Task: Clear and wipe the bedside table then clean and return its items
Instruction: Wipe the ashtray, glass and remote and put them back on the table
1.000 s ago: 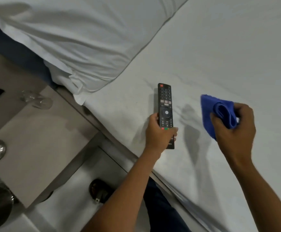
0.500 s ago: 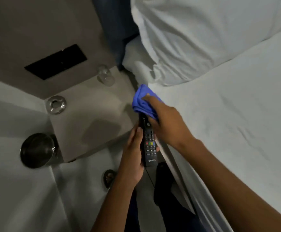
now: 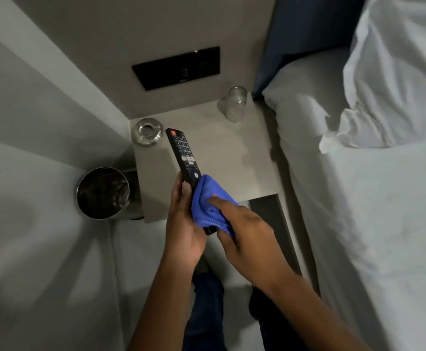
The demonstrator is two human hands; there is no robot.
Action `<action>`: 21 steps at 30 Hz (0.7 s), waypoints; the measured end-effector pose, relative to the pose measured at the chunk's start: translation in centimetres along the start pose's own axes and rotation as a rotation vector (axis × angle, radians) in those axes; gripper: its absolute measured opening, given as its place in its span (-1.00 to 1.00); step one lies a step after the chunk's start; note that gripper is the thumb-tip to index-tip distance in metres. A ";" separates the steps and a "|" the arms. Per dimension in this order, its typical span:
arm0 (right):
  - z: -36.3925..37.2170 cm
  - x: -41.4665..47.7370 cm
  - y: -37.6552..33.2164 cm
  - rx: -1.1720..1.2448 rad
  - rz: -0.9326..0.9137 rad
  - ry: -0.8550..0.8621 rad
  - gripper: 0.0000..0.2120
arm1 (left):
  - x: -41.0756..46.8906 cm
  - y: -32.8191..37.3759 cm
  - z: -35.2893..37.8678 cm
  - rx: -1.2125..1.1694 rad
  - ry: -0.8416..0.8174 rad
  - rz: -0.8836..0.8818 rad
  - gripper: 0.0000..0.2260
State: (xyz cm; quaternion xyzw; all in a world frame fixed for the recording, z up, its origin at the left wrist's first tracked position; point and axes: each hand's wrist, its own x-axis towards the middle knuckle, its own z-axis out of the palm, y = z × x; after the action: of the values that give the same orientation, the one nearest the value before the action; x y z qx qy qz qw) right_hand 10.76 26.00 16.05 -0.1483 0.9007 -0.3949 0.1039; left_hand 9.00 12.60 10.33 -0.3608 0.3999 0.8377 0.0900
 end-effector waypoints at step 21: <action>1.4 12.2 -4.6 -0.274 -0.218 0.077 -0.52 | -1.2 5.8 -3.7 0.068 -0.146 -0.012 -0.66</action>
State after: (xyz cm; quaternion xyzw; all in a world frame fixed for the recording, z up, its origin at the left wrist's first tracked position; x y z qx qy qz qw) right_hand 0.64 17.78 17.67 -0.2429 0.9279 -0.2827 0.0047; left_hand 9.27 6.22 13.05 -0.2979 0.4185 0.8471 0.1359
